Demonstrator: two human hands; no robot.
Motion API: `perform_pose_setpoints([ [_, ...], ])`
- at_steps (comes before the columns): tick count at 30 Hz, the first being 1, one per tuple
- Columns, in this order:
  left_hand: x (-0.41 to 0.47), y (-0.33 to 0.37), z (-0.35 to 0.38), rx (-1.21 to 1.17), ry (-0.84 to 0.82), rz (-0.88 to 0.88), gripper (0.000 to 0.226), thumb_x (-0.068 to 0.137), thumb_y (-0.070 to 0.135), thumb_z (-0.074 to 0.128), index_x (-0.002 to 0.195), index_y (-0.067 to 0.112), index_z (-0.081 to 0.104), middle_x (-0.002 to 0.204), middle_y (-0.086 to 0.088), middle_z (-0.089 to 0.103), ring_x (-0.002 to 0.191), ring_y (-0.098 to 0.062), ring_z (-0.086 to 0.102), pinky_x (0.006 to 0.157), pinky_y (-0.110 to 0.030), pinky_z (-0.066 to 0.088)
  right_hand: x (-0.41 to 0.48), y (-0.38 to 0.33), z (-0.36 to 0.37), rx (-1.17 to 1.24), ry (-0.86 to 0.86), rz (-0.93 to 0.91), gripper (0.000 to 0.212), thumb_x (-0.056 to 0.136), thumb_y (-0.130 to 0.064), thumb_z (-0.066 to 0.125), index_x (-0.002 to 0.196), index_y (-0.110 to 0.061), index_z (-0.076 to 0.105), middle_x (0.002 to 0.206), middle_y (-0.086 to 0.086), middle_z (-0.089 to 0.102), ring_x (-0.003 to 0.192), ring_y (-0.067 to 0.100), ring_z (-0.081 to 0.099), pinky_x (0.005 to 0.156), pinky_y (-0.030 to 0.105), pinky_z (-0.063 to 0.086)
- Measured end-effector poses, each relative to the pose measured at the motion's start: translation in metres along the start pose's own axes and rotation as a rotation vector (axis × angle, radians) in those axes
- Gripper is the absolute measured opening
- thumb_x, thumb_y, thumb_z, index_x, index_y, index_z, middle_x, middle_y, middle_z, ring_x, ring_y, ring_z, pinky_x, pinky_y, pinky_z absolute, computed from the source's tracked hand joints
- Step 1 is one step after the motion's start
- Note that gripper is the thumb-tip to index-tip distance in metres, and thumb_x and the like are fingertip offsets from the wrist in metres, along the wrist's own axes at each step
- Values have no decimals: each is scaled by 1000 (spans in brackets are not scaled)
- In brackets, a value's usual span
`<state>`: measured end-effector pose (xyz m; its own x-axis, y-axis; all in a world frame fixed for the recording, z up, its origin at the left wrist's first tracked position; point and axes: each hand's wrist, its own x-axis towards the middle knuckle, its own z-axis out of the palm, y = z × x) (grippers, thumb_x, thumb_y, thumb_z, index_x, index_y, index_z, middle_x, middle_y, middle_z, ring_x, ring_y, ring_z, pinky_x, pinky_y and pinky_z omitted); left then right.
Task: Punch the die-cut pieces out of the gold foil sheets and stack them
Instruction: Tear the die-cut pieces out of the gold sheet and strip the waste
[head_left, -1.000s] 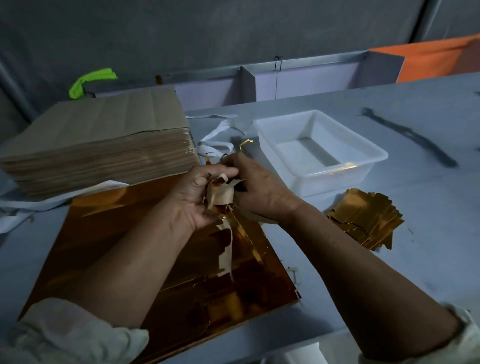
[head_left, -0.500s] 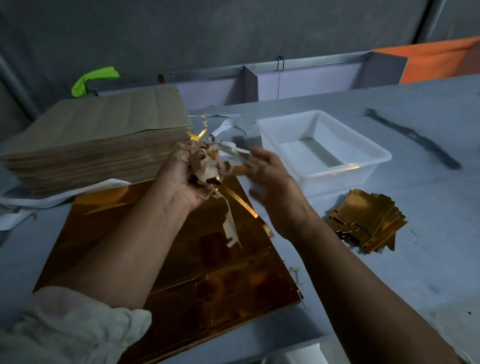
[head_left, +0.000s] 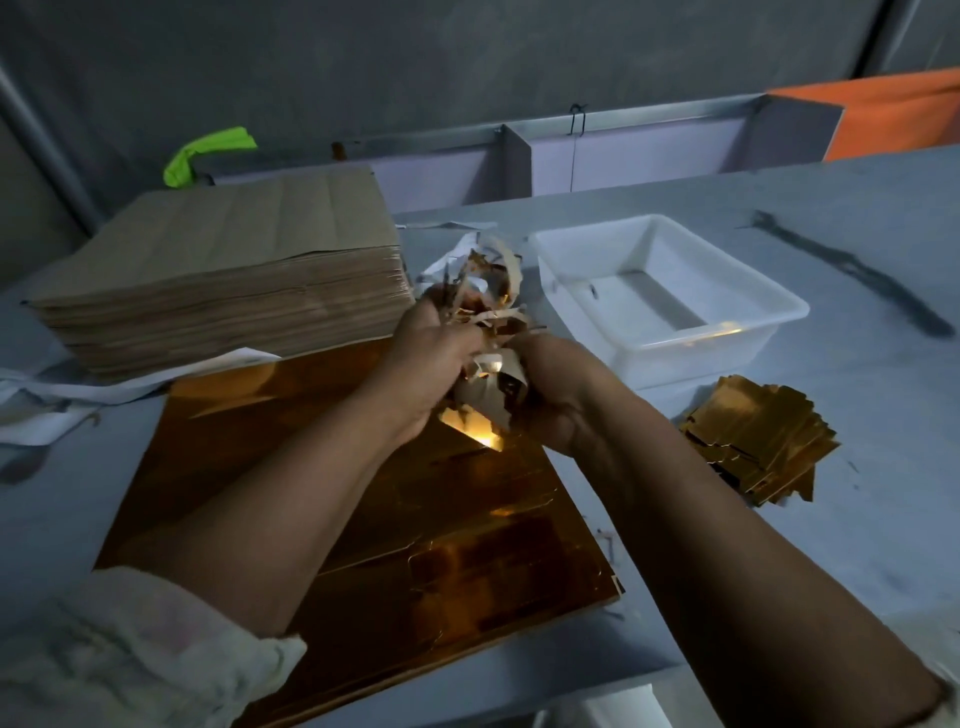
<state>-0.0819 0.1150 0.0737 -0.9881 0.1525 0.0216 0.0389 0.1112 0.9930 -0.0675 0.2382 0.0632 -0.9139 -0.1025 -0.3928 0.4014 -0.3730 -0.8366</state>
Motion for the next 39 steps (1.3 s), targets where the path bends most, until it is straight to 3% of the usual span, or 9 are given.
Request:
perform_pose_setpoints([
  [3,-2,-1,7,-18,-94,41,45,83,22,75,122,11,56,113,-9,69,102,-24,67,81,-39,58,5,-2,0,-219,136,-158,22,101,-17,43,92,-10,62,88,12,64,76,27,59,74,39,50],
  [7,-3,2,13,-56,-191,25,61,56,29,90,105,24,55,93,11,72,87,-6,69,65,-24,54,-4,2,2,-72,54,-289,19,97,5,42,94,-6,58,84,15,58,73,27,54,56,28,50],
  [12,-2,2,7,75,-324,16,88,39,27,97,114,29,52,114,1,67,101,-16,70,78,-35,60,4,-10,-4,-357,139,-210,20,99,-12,51,115,-5,62,107,11,65,101,29,62,83,36,48],
  [15,-4,0,4,251,-319,22,91,36,32,91,117,29,49,111,-3,66,99,-21,69,79,-43,60,-3,-7,-2,-250,109,-184,22,98,-8,45,81,-10,58,73,7,63,67,24,64,61,34,55],
  [17,-5,-3,4,386,-281,42,87,39,29,89,116,28,48,108,-5,64,96,-24,68,78,-45,60,-2,-3,0,-213,95,-132,29,96,-5,42,74,-10,59,52,4,63,44,16,61,41,23,48],
  [27,-4,-23,2,421,52,94,49,66,11,79,107,23,54,99,-3,68,92,-24,66,81,-47,57,-10,4,21,-245,-9,-134,13,93,-17,52,88,-14,64,61,2,64,52,17,60,47,24,47],
  [30,3,-21,-10,237,210,34,21,83,3,62,101,15,67,94,-8,72,89,-27,69,79,-44,58,-12,2,20,-225,-141,-133,22,89,-30,62,102,-14,68,85,2,69,80,20,64,65,31,56],
  [33,5,-18,-30,107,300,-34,21,84,-5,54,86,13,66,74,-3,69,63,-17,65,48,-20,51,-13,1,17,-235,-263,-126,30,86,-37,65,106,-15,70,91,0,70,90,20,64,83,36,50],
  [39,4,-26,-87,328,442,-17,25,96,32,58,109,12,62,83,-1,62,64,-14,58,53,-26,40,3,21,9,-407,-101,-85,21,95,-37,59,100,-17,63,92,2,63,87,20,60,78,31,49],
])
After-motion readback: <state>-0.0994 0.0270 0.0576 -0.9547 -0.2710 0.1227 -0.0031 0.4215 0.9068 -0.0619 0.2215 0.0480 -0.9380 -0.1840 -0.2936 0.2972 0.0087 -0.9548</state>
